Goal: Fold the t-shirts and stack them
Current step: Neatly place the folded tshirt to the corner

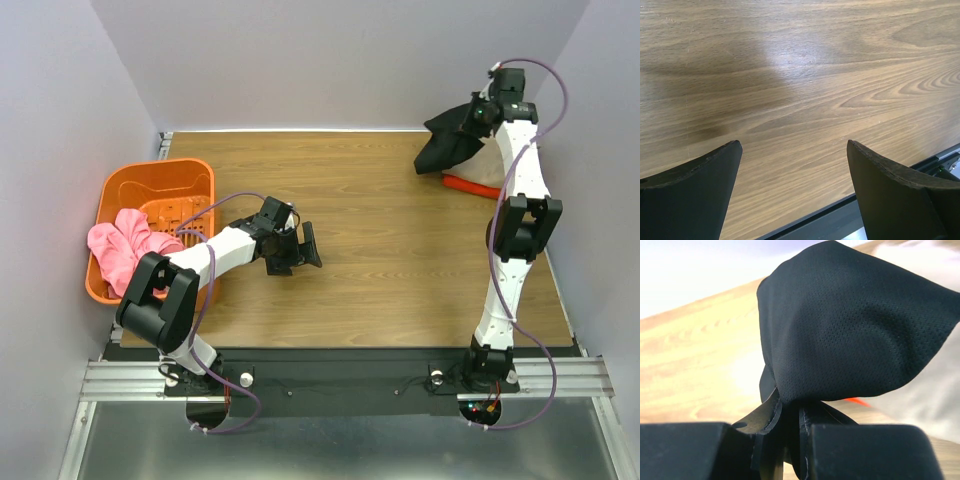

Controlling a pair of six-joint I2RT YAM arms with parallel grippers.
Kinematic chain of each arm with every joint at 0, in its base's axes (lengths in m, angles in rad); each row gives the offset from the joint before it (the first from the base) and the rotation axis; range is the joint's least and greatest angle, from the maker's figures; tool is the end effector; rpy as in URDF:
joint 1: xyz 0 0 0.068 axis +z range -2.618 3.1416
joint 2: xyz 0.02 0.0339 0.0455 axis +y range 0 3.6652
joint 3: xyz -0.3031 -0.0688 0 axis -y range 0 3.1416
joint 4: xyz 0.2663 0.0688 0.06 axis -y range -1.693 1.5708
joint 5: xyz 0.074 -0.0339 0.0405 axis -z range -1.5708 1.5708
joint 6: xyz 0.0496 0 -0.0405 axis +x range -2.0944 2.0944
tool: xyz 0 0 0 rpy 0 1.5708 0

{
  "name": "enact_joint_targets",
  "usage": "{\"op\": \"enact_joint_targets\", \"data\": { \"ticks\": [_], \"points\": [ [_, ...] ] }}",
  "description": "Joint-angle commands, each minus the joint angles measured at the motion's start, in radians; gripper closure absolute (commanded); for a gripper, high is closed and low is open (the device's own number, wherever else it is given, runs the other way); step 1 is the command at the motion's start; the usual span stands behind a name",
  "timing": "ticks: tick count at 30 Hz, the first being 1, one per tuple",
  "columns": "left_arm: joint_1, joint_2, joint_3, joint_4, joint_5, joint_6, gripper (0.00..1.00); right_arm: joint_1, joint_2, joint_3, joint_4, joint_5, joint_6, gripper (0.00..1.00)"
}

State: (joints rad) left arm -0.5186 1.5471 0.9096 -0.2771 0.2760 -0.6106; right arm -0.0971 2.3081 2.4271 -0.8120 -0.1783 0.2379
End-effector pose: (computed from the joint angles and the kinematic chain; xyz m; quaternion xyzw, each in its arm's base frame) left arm 0.2858 -0.1787 0.2098 0.0012 0.9387 -0.2808 0.2000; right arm 0.5737 -0.0470 0.3506 0.1130 0.8953 0.1102 0.4165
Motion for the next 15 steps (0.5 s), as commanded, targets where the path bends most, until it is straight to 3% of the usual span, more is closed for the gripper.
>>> {"op": "enact_joint_targets", "data": {
  "ticks": [1,10,15],
  "points": [
    [0.006,-0.041,-0.005,-0.001,-0.009,0.0,0.02,-0.053,-0.003,0.067,0.037,0.02,0.054,1.0],
    [0.006,-0.025,0.012,-0.016,-0.009,0.002,0.02,-0.165,0.025,0.07,0.086,-0.027,0.087,1.0],
    [0.006,-0.024,0.018,-0.031,-0.011,0.005,0.02,-0.177,0.054,0.05,0.096,0.023,0.046,1.0]
  ]
}}
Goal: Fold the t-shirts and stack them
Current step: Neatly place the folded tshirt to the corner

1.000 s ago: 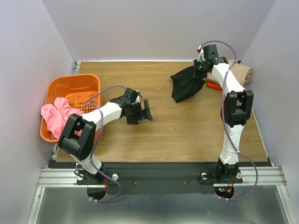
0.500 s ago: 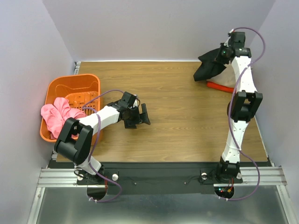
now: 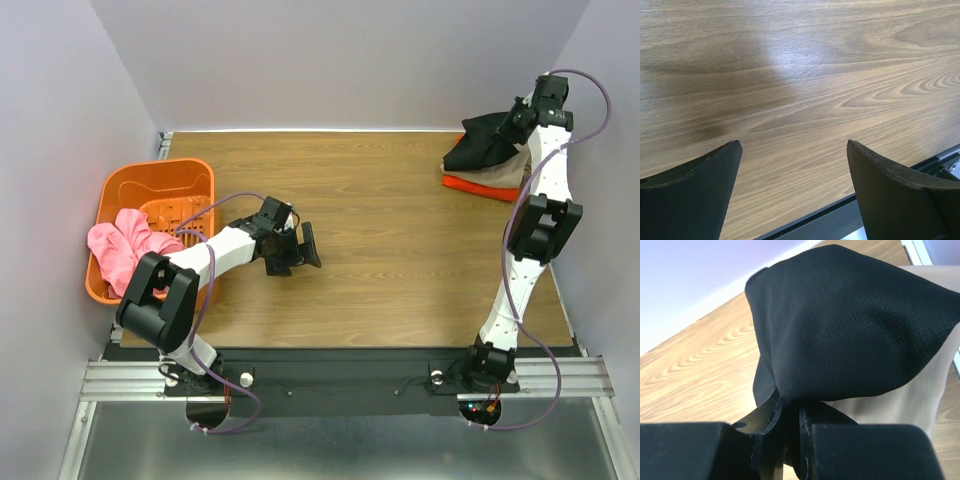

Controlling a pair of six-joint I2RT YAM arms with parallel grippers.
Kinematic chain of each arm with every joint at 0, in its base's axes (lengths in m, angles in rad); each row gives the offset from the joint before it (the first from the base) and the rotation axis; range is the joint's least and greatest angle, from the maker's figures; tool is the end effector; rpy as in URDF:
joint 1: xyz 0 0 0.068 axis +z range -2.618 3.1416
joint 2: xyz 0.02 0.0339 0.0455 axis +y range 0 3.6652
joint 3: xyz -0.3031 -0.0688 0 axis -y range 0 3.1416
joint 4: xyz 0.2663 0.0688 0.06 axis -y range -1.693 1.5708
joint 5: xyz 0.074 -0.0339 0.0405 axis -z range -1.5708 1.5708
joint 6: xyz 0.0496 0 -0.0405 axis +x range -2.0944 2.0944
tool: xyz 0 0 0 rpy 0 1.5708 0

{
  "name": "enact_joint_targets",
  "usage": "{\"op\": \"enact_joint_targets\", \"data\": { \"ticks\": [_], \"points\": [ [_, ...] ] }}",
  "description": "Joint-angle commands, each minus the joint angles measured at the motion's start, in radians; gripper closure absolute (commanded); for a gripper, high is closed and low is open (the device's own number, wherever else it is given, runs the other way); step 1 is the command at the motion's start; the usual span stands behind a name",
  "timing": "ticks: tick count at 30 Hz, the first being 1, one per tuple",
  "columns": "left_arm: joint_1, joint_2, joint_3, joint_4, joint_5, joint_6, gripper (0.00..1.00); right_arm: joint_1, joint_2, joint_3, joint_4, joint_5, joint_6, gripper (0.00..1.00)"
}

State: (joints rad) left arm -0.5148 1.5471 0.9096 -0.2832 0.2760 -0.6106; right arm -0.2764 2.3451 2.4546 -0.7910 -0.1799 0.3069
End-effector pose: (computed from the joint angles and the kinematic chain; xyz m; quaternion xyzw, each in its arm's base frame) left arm 0.2860 -0.1773 0.2093 -0.0011 0.9397 -0.2790 0.1980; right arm 0.5657 -0.1512 0.3416 0.2215 0.8723 0.0876 0.4271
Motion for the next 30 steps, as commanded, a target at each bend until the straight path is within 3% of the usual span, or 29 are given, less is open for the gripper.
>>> {"op": "enact_joint_targets", "data": {
  "ticks": [1,21,27,29,30],
  "points": [
    [0.002,-0.025,0.017,-0.028,-0.009,0.005,0.02,0.002,0.022,0.021,0.081,0.036,-0.035,1.0],
    [0.002,-0.053,0.028,-0.108,-0.032,-0.005,0.02,-0.009,0.088,-0.077,0.153,0.447,-0.089,1.0],
    [0.002,-0.055,0.038,-0.117,-0.032,-0.011,0.02,-0.014,0.066,-0.169,0.161,0.407,-0.089,0.97],
    [0.002,-0.053,0.048,-0.12,-0.031,-0.009,0.02,-0.014,0.046,-0.204,0.167,0.392,-0.094,0.77],
    [0.002,-0.05,0.049,-0.12,-0.032,-0.009,0.02,-0.014,0.025,-0.233,0.167,0.381,-0.095,0.53]
  ]
}}
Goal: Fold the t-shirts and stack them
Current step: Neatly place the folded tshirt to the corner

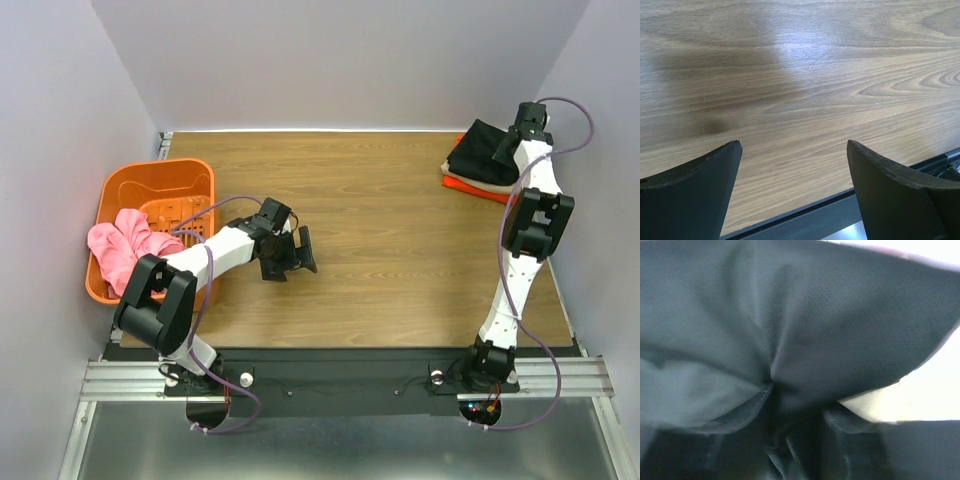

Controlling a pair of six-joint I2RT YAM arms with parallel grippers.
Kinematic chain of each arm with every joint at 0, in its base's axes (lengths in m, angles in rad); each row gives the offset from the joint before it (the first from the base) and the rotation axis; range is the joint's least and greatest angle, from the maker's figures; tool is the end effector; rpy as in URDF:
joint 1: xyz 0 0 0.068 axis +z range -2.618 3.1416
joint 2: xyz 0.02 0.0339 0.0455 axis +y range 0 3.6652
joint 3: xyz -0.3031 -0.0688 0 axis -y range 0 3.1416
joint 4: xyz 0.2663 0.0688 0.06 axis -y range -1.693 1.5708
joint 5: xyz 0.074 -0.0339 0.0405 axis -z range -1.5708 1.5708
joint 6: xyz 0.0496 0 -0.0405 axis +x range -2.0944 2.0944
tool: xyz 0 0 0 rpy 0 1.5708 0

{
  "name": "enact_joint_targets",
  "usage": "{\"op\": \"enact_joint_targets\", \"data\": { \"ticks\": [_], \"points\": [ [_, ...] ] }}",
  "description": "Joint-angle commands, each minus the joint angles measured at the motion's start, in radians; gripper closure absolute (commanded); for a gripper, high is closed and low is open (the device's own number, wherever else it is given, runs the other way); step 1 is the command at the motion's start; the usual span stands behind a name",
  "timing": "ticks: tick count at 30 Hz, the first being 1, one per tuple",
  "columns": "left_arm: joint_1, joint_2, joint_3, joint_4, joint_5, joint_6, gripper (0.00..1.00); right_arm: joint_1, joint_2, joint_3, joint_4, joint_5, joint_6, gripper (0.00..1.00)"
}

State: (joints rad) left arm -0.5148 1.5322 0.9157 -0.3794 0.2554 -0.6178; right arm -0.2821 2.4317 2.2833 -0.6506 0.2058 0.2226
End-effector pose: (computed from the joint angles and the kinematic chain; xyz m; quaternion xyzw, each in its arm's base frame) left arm 0.2781 -0.1717 0.2090 -0.0129 0.9518 -0.2539 0.1718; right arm 0.5808 -0.1789 0.2432 0.2675 0.8827 -0.1063 0.3714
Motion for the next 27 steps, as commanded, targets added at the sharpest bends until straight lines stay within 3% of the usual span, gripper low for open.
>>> {"op": "enact_joint_targets", "data": {
  "ticks": [1,4,11,19,27],
  "points": [
    [0.002,-0.034,0.046,-0.026,-0.011,0.0,0.02,-0.008,-0.072,-0.076,0.028,-0.009,-0.012,0.42],
    [0.002,-0.029,0.063,-0.026,-0.019,0.004,0.02,-0.008,-0.121,-0.114,0.031,0.01,-0.02,0.25],
    [0.002,-0.046,0.091,-0.003,-0.053,0.004,0.02,-0.008,-0.23,-0.091,0.04,0.059,-0.014,0.0],
    [0.002,-0.116,0.097,0.011,-0.111,0.0,0.02,-0.008,-0.4,-0.157,0.042,0.109,-0.02,0.0],
    [0.002,-0.242,0.075,0.047,-0.221,-0.025,0.02,0.012,-0.704,-0.485,0.081,-0.135,0.047,0.0]
  ]
}}
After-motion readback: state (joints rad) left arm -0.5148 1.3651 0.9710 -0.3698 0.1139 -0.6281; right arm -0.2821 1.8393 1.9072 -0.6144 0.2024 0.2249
